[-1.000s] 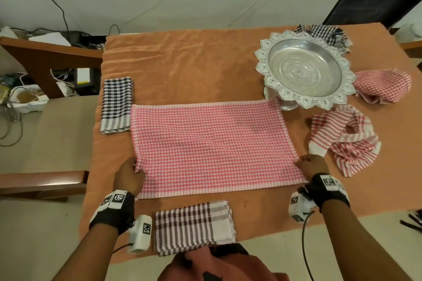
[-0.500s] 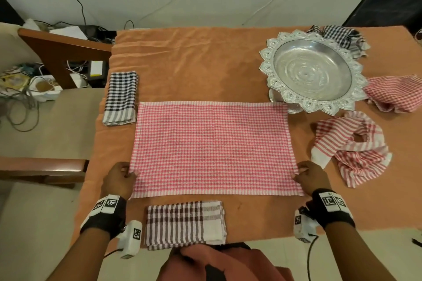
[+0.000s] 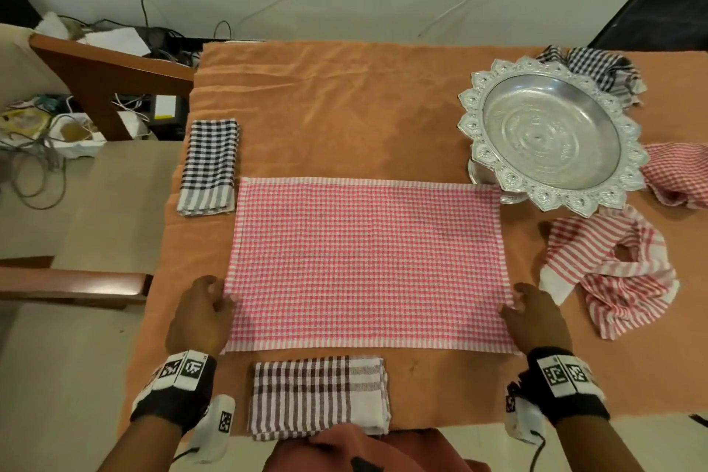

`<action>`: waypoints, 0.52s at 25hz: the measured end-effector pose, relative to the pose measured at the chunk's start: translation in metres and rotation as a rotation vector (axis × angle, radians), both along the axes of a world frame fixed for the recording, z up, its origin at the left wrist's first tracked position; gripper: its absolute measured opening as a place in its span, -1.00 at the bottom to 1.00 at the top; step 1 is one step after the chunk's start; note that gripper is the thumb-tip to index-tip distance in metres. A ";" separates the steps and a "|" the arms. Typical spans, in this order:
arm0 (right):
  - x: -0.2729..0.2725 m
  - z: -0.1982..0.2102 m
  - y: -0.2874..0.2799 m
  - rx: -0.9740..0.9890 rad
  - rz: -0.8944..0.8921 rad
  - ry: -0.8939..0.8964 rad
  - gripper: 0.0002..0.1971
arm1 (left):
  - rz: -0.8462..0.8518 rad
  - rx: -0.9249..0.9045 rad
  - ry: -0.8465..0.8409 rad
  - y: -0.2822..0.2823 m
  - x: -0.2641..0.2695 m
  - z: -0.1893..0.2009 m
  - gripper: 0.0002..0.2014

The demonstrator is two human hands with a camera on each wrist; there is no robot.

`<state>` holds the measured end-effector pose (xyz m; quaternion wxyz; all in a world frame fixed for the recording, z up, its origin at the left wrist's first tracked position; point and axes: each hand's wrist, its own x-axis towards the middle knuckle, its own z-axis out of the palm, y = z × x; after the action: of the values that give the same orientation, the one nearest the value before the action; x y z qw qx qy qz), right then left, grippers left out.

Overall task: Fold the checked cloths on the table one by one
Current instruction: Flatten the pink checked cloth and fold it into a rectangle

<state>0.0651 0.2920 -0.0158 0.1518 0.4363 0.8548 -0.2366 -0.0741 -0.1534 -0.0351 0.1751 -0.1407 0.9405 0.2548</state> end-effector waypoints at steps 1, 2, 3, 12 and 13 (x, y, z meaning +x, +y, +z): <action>-0.006 0.008 -0.009 0.042 0.030 0.056 -0.53 | -0.050 -0.025 0.041 0.005 -0.002 0.007 -0.58; -0.018 0.016 -0.020 0.062 0.064 0.135 -0.54 | -0.117 -0.035 0.103 0.014 -0.007 0.013 -0.56; -0.032 0.024 -0.034 0.039 0.108 0.216 -0.55 | -0.201 -0.021 0.177 0.026 -0.012 0.018 -0.57; -0.224 -0.025 -0.177 -0.211 0.698 0.147 -0.36 | -0.646 -0.076 0.025 0.152 -0.110 -0.016 -0.33; -0.227 -0.035 -0.176 -0.191 0.718 0.065 -0.34 | -0.663 -0.126 -0.024 0.148 -0.117 -0.023 -0.32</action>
<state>-0.1621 0.1160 -0.0504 0.2380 0.0849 0.9318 -0.2606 -0.1912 -0.0053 -0.0578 0.2503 0.1592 0.9469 0.1238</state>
